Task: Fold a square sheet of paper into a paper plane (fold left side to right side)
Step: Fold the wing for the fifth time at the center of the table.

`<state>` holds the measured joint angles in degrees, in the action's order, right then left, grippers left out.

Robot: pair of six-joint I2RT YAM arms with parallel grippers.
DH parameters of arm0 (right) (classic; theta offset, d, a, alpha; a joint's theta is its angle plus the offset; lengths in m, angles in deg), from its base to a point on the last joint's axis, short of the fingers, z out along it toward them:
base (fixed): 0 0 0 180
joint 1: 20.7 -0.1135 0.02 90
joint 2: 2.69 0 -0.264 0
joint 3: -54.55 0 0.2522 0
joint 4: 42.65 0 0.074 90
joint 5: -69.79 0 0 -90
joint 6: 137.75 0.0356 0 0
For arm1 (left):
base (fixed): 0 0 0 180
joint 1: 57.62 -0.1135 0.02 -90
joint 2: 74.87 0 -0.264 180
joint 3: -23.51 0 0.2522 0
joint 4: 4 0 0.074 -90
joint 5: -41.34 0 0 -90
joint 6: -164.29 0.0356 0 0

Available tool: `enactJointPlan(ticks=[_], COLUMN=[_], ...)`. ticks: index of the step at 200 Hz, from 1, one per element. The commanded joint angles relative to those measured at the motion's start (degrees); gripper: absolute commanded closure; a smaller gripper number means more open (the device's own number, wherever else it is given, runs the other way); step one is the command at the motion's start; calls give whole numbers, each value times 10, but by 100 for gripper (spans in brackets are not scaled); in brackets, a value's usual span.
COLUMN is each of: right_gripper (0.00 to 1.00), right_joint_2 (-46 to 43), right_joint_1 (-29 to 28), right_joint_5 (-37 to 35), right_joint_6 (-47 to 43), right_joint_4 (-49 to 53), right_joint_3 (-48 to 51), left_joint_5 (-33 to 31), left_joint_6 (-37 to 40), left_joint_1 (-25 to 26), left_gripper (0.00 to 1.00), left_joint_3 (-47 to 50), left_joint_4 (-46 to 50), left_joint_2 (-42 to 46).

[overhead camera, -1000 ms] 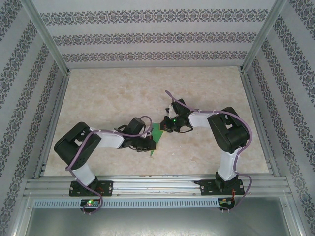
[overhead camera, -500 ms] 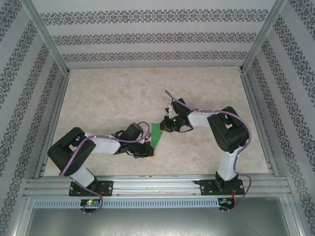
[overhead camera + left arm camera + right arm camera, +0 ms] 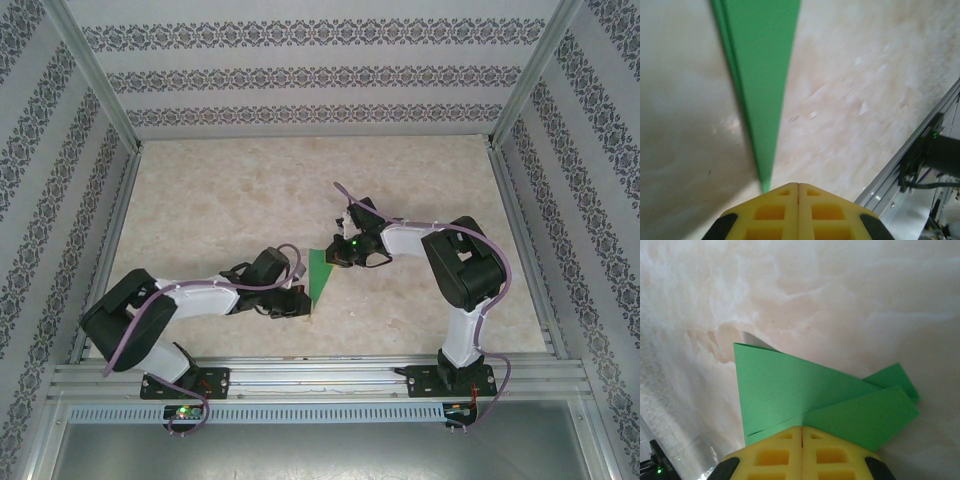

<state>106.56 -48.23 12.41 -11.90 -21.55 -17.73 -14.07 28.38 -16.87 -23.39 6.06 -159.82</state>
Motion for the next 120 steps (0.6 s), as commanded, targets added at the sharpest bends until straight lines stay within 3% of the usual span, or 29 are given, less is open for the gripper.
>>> enactJointPlan(ticks=[1,38,67,120], right_gripper=[99,89,78,49], right_joint_2=[-11,-49,-98,-194], right_joint_1=[-2,-8,-14,-42], right_joint_5=[-52,-78,-115,-232], right_joint_6=[-16,-31,-39,-68], right_joint_4=[48,72,91,157], right_joint_3=[-16,-36,-35,-24], left_joint_5=[-65,-148,-217,-311], left_joint_6=[32,75,98,130], left_joint_1=[-7,-27,-43,-53], left_gripper=[90,69,58,34], left_joint_3=[-18,0,31,81], left_joint_4=[20,26,33,23], left_joint_2=[47,126,197,317])
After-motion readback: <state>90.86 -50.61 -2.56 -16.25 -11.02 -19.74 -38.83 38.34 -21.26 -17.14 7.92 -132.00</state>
